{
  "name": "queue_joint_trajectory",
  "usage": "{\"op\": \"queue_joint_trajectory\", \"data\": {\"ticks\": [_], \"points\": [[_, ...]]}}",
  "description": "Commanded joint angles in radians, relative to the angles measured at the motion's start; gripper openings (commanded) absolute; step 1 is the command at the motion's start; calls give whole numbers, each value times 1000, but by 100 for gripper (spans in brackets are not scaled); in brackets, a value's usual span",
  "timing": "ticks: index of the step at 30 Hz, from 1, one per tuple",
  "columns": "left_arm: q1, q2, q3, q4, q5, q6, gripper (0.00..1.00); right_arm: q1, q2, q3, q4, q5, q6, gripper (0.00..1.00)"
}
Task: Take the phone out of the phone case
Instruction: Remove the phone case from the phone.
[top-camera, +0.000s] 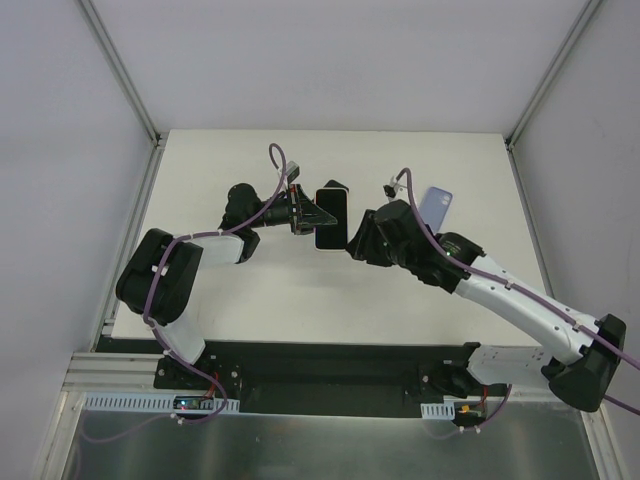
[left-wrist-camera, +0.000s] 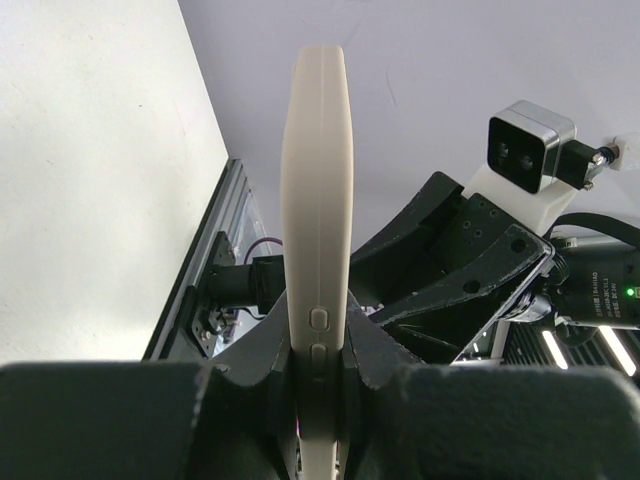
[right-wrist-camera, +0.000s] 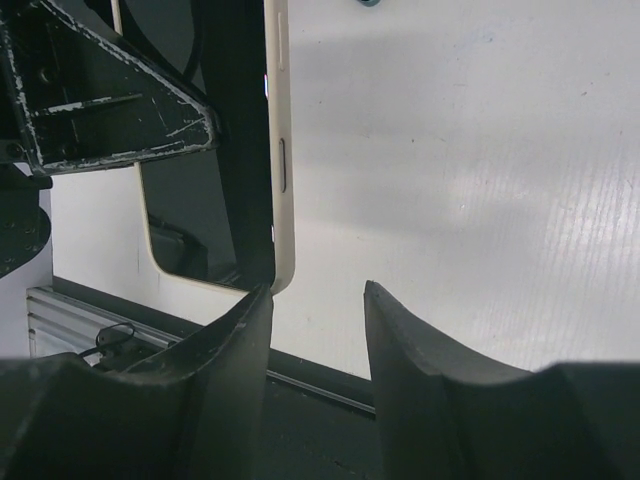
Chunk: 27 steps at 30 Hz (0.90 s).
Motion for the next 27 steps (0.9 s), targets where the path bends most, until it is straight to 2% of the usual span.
{"op": "queue_joint_trajectory", "data": {"ticks": [1,17,20,27], "points": [[6,-69,23,79,19,21,0,4,21,51,-20,51,-14,44],[6,-120,40,55,24,20,0,20,129,79,-181,234,-17,40],[6,-140,52,6,28,52,0,20,123,79,-173,220,-18,40],[6,-129,46,-42,25,92,0,15,-27,58,-10,107,-32,40]]}}
